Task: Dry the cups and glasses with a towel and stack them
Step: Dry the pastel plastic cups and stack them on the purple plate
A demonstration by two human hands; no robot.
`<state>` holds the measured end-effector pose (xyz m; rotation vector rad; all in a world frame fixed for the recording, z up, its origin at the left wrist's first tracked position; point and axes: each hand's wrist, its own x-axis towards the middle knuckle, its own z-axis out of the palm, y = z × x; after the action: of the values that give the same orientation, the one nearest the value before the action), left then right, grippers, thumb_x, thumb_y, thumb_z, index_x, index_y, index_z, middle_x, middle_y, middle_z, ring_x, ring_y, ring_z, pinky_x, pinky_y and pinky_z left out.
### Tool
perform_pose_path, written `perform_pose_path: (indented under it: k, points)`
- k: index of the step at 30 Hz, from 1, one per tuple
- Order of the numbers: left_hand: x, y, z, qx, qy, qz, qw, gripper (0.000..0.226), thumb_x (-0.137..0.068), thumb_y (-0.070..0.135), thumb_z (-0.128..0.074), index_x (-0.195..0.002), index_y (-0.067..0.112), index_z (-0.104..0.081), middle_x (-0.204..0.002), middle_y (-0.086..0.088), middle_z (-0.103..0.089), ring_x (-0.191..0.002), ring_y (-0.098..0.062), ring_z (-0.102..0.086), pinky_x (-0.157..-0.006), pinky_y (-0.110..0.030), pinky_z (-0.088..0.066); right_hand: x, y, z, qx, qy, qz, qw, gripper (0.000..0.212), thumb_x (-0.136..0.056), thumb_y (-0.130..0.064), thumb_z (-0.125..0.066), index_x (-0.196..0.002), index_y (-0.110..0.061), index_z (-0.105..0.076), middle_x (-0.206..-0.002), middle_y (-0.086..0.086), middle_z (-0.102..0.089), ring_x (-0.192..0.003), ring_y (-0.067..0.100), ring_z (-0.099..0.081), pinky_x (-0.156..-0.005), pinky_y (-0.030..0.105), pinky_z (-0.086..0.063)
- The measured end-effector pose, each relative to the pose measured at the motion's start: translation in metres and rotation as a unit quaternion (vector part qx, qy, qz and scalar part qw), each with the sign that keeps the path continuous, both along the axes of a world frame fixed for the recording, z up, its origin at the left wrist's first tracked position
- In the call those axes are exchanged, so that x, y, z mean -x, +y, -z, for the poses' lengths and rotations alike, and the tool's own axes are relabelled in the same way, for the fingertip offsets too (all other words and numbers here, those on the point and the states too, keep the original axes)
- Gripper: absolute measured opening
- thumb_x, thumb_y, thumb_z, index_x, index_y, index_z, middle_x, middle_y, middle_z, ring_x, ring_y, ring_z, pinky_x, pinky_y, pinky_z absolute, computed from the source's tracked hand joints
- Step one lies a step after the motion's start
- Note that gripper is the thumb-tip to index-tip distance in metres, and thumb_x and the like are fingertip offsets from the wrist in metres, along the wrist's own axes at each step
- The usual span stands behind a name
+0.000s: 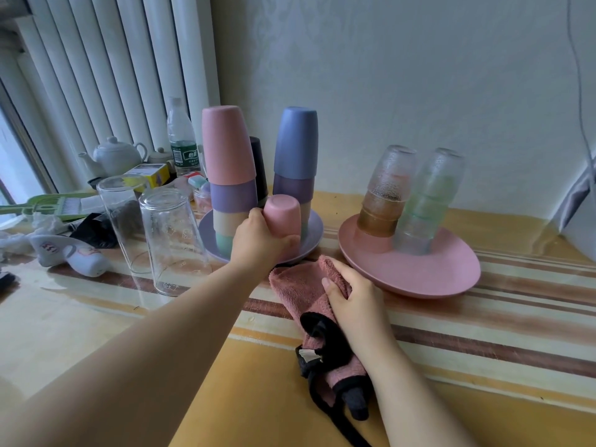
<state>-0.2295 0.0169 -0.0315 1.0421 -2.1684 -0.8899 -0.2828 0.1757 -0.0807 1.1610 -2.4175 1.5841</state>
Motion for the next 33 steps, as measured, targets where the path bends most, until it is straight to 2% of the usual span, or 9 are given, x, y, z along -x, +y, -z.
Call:
perform_pose_path:
  k: [4, 8, 11, 16, 21, 25, 28, 33]
  points:
    - [0.002, 0.003, 0.004, 0.027, -0.009, -0.018, 0.999, 0.059, -0.074, 0.037, -0.079, -0.112, 0.003, -0.048, -0.114, -0.015, -0.058, -0.105, -0.033, -0.056, -0.076, -0.034, -0.041, 0.000, 0.000, 0.000, -0.004, 0.003, 0.004, 1.000, 0.037, -0.090, -0.010, -0.060, -0.125, -0.020, -0.061, -0.120, -0.004, -0.066, -0.100, -0.010, -0.049, -0.081, -0.010, -0.025]
    - [0.002, 0.009, 0.009, 0.080, -0.048, -0.060, 0.994, 0.061, -0.077, 0.042, -0.075, -0.114, 0.001, -0.047, -0.122, -0.015, -0.043, -0.114, -0.036, -0.048, -0.085, -0.042, -0.042, 0.001, -0.001, 0.001, -0.010, -0.002, 0.009, 1.000, 0.038, -0.090, -0.013, -0.060, -0.128, -0.020, -0.059, -0.123, -0.003, -0.065, -0.108, -0.001, -0.053, -0.082, -0.008, -0.027]
    - [0.001, 0.009, 0.013, 0.071, -0.054, -0.066, 0.994, 0.060, -0.078, 0.040, -0.074, -0.114, 0.004, -0.043, -0.120, -0.014, -0.040, -0.110, -0.037, -0.051, -0.078, -0.041, -0.041, 0.002, 0.000, 0.002, -0.014, -0.009, 0.011, 1.000, 0.038, -0.091, -0.016, -0.059, -0.129, -0.020, -0.058, -0.124, -0.002, -0.064, -0.115, 0.008, -0.056, -0.086, 0.003, -0.030]
    - [-0.001, 0.010, 0.017, 0.067, -0.027, -0.074, 0.995, 0.061, -0.076, 0.032, -0.077, -0.112, 0.005, -0.036, -0.120, -0.014, -0.042, -0.108, -0.039, -0.053, -0.074, -0.041, -0.040, 0.002, -0.001, 0.002, -0.018, -0.013, 0.018, 1.000, 0.039, -0.090, -0.017, -0.060, -0.130, -0.020, -0.058, -0.124, -0.001, -0.064, -0.117, 0.011, -0.055, -0.093, 0.010, -0.033]
    - [-0.005, 0.010, 0.016, 0.055, -0.009, -0.059, 0.997, 0.061, -0.076, 0.027, -0.078, -0.114, 0.003, -0.037, -0.122, -0.016, -0.041, -0.111, -0.039, -0.049, -0.084, -0.044, -0.041, 0.000, 0.000, -0.001, -0.019, -0.018, 0.015, 1.000, 0.039, -0.090, -0.016, -0.060, -0.129, -0.019, -0.058, -0.123, -0.003, -0.064, -0.114, 0.006, -0.054, -0.089, 0.004, -0.029]
    - [-0.015, 0.010, 0.021, 0.049, 0.024, -0.039, 0.998, 0.050, -0.081, 0.018, -0.071, -0.117, 0.003, -0.039, -0.122, -0.016, -0.040, -0.113, -0.037, -0.045, -0.089, -0.040, -0.037, 0.000, 0.000, -0.003, -0.033, -0.029, 0.023, 0.999, 0.039, -0.091, -0.020, -0.059, -0.130, -0.020, -0.057, -0.124, -0.002, -0.064, -0.117, 0.011, -0.055, -0.089, 0.007, -0.030]
    - [-0.028, 0.012, 0.025, 0.080, 0.038, -0.014, 0.996, 0.048, -0.082, 0.011, -0.066, -0.123, 0.003, -0.043, -0.124, -0.015, -0.041, -0.114, -0.034, -0.042, -0.085, -0.034, -0.034, -0.002, 0.003, -0.010, -0.054, -0.044, 0.022, 0.997, 0.041, -0.091, -0.024, -0.059, -0.132, -0.020, -0.054, -0.126, -0.003, -0.062, -0.119, 0.011, -0.054, -0.085, 0.006, -0.029]
    - [-0.049, 0.019, 0.034, 0.115, 0.023, 0.063, 0.991, 0.037, -0.084, 0.011, -0.067, -0.118, 0.007, -0.054, -0.117, -0.007, -0.049, -0.108, -0.026, -0.051, -0.077, -0.025, -0.034, 0.000, 0.009, -0.025, -0.166, -0.160, 0.003, 0.973, 0.052, -0.086, -0.030, -0.054, -0.135, -0.026, -0.039, -0.130, -0.003, -0.053, -0.117, 0.016, -0.051, -0.090, 0.026, -0.037]
